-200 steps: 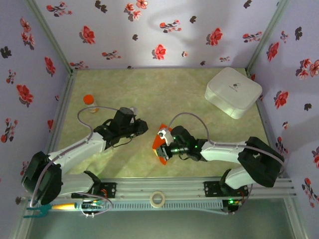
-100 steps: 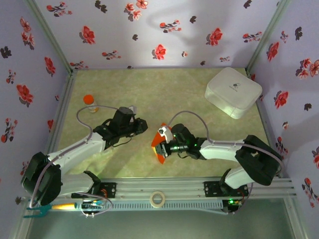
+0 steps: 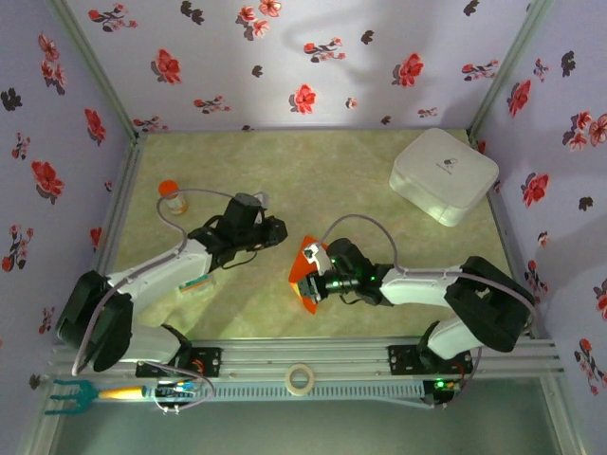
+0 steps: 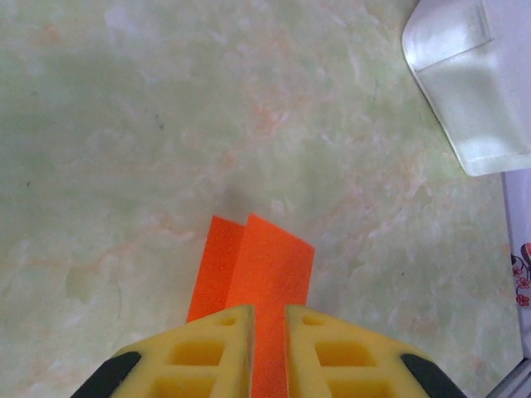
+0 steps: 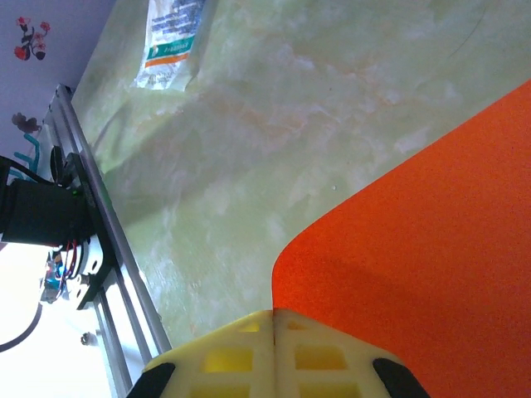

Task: Fold a paper plane with a square sheet of paper (pick it up from the middle)
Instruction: Third fold the triangle at the center of the table.

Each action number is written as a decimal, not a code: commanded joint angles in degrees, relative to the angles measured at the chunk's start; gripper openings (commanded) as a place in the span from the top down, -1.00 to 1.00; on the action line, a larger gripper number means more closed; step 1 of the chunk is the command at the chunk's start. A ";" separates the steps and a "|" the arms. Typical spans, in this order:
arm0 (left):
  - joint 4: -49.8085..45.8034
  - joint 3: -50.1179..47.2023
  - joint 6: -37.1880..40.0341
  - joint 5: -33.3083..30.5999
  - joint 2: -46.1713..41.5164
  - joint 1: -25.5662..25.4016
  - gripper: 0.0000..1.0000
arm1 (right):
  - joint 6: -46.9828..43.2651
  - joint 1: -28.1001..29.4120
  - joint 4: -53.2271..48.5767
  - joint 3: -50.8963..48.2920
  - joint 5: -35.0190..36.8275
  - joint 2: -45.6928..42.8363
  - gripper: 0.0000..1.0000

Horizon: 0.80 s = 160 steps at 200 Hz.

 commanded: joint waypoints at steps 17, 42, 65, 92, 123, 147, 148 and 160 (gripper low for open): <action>1.09 2.13 1.91 5.08 3.91 2.19 0.72 | -0.89 -0.38 0.27 -0.78 -0.18 -1.04 0.98; 3.94 2.37 1.97 9.12 6.56 2.64 0.74 | -0.41 -0.42 1.30 -2.18 0.18 -1.98 0.98; 4.73 4.50 1.81 13.87 10.75 2.64 0.75 | -0.28 -0.38 1.82 -3.42 0.64 -2.97 0.99; 6.55 6.64 0.59 20.01 16.55 2.23 0.77 | -0.17 -0.38 2.94 -4.59 0.31 -3.35 0.99; 5.19 9.76 1.14 22.29 22.02 0.28 0.78 | -0.35 -0.38 2.79 -5.48 1.28 -4.29 0.99; 3.93 10.96 0.90 23.34 26.61 -0.51 0.78 | -1.07 -0.40 1.94 -5.66 1.53 -4.71 0.99; 3.85 11.00 0.83 23.32 26.82 -0.56 0.78 | -1.11 -0.38 1.91 -5.68 1.53 -4.73 0.99; 3.93 10.90 0.04 23.30 28.71 -0.63 0.78 | -1.01 -0.41 2.05 -6.03 1.61 -4.67 0.99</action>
